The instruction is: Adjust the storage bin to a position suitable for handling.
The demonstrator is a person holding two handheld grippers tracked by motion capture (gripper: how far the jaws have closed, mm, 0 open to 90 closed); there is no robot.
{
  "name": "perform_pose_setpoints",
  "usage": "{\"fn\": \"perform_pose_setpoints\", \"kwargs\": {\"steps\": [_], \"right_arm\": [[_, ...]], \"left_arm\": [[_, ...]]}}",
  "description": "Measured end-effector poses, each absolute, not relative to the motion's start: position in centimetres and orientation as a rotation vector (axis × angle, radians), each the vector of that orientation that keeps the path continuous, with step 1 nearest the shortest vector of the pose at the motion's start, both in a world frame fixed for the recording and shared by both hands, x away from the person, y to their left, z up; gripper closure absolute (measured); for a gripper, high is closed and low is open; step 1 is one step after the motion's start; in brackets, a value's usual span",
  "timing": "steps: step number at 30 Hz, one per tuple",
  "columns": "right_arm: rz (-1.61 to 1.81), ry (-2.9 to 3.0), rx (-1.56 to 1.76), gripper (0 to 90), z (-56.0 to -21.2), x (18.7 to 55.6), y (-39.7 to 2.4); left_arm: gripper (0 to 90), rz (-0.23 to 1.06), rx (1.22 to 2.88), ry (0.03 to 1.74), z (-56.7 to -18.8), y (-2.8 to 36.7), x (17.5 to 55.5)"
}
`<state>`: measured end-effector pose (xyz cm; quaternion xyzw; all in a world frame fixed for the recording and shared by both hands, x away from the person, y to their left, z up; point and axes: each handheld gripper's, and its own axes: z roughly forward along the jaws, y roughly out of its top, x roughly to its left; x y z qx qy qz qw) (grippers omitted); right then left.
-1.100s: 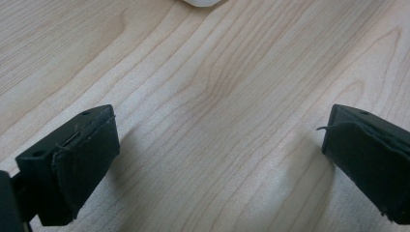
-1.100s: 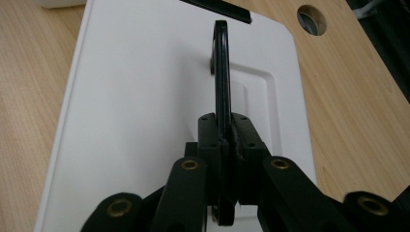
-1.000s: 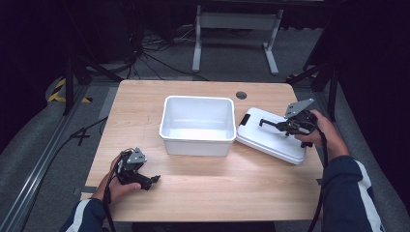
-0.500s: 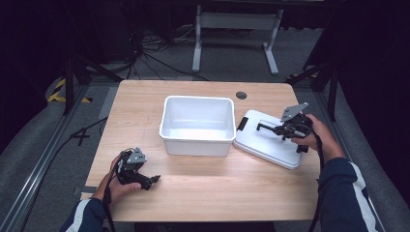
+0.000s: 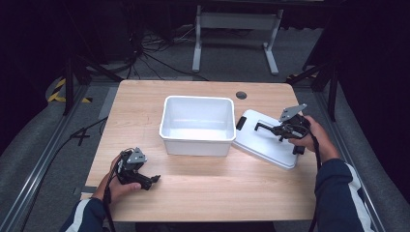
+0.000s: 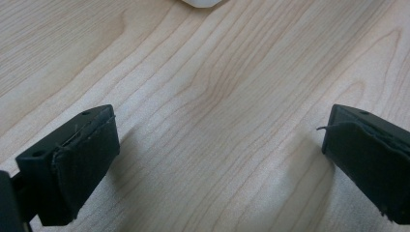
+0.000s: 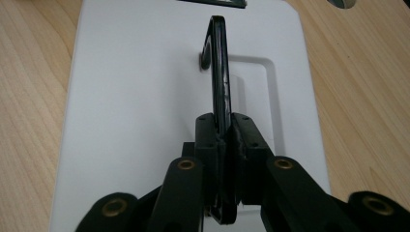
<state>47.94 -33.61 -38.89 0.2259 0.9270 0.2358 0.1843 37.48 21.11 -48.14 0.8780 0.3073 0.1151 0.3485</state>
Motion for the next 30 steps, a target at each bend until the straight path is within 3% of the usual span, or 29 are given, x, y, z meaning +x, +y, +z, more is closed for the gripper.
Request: {"fn": "perform_pose_setpoints", "kwargs": {"steps": [15,30], "right_arm": [[0.721,2.591,0.63,78.6,-38.1,47.3,-33.5],[0.803,2.529,0.673,61.5,-36.9,46.4,-32.6]], "left_arm": [[0.2,0.295,2.27,0.8,-48.2,21.1,37.5],[0.4,0.298,2.27,0.799,-48.2,21.1,37.5]]}}
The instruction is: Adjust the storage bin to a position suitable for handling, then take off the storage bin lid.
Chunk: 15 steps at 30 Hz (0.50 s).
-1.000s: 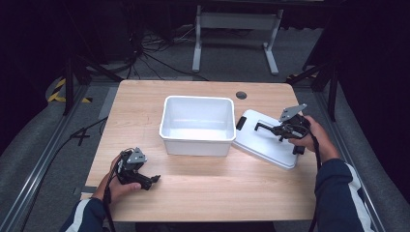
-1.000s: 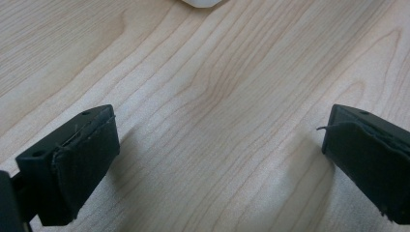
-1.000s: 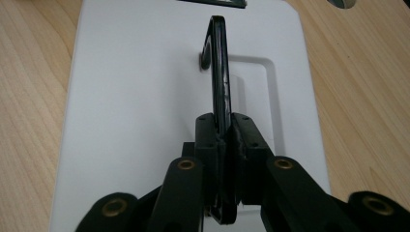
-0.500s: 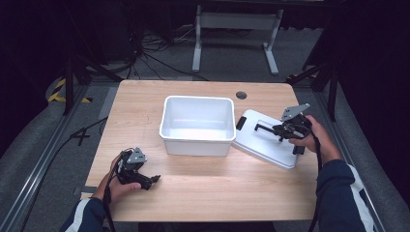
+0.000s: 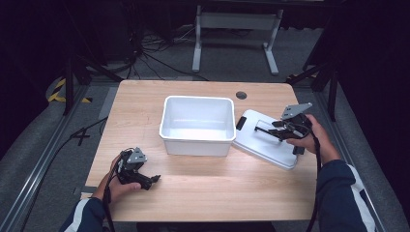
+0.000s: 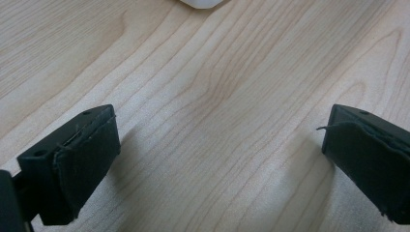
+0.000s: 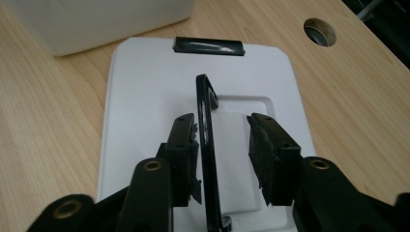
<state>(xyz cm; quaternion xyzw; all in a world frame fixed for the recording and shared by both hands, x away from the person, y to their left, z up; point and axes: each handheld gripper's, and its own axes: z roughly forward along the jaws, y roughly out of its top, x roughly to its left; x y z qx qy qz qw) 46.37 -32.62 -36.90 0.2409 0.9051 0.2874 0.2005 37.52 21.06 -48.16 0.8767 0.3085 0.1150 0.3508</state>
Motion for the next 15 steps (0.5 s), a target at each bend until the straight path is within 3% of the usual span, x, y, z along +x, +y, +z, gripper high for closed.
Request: {"fn": "perform_pose_setpoints", "kwargs": {"steps": [15], "right_arm": [[0.851,2.492,0.696,50.2,-36.0,44.0,-32.2]], "left_arm": [[0.2,0.292,2.273,0.795,-48.2,21.1,37.6]]}}
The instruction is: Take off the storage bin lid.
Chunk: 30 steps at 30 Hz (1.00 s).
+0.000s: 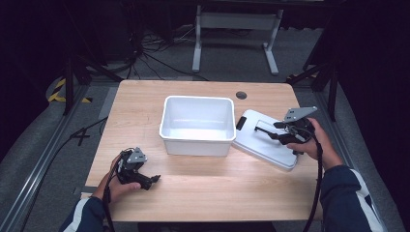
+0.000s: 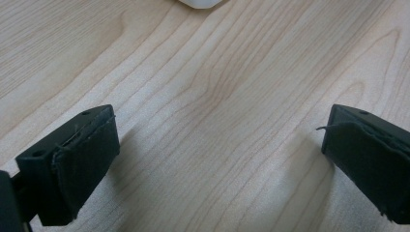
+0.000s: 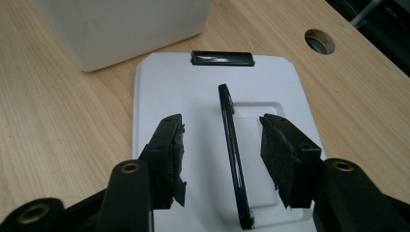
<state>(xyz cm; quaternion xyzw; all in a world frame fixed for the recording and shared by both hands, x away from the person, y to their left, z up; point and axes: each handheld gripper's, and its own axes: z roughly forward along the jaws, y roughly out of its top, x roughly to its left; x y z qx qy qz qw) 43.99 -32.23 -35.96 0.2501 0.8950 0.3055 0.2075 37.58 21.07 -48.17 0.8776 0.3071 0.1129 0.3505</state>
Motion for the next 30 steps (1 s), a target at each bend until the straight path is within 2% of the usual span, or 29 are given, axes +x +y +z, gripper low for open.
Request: {"fn": "perform_pose_setpoints", "kwargs": {"steps": [14,30], "right_arm": [[0.815,2.462,0.702,38.4,-35.9,41.2,-32.1],[0.857,2.418,0.731,29.2,-37.8,37.6,-34.8]], "left_arm": [[0.2,0.289,2.275,0.786,-48.2,21.0,37.7],[0.3,0.289,2.276,0.789,-48.2,21.0,37.7]]}}
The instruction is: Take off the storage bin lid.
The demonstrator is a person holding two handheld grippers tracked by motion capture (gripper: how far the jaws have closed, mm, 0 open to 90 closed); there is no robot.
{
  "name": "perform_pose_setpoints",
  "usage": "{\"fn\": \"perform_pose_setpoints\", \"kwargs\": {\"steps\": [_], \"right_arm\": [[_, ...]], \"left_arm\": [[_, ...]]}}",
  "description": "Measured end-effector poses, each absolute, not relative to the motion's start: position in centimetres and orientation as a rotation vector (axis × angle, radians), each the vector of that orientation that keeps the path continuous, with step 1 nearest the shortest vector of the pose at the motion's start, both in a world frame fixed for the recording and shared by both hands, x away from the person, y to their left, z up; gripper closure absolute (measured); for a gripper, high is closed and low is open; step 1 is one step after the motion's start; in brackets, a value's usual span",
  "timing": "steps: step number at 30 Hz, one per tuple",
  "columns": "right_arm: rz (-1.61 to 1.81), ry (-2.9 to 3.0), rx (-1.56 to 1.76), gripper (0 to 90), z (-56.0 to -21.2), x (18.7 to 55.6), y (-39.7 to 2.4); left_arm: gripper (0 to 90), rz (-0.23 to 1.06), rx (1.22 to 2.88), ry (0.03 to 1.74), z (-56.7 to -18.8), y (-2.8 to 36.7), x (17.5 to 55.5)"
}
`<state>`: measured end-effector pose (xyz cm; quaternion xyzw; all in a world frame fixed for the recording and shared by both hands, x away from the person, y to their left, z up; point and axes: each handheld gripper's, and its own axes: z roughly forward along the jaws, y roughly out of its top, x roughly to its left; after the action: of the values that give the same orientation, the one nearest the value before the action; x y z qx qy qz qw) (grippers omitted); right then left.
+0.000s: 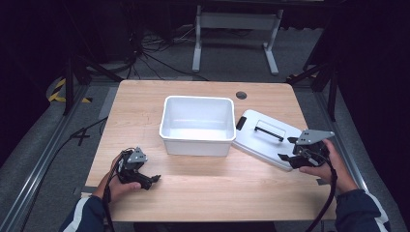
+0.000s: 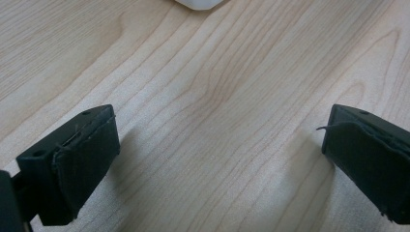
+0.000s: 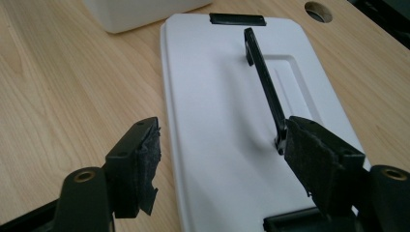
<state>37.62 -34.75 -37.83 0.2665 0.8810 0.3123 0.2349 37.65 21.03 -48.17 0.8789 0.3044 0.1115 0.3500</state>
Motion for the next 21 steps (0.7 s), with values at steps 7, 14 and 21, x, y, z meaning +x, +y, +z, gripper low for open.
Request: {"fn": "perform_pose_setpoints", "kwargs": {"steps": [7,14,21], "right_arm": [[0.893,2.388,0.74,28.4,-38.9,35.8,-35.6],[0.92,2.4,0.816,29.1,-42.0,34.5,-36.9],[0.918,2.368,0.895,28.4,-44.2,33.1,-38.0]], "left_arm": [[0.3,0.289,2.276,0.789,-48.2,21.0,37.6],[0.3,0.294,2.276,0.79,-48.2,21.0,37.6],[0.3,0.294,2.276,0.79,-48.2,21.0,37.6]]}}
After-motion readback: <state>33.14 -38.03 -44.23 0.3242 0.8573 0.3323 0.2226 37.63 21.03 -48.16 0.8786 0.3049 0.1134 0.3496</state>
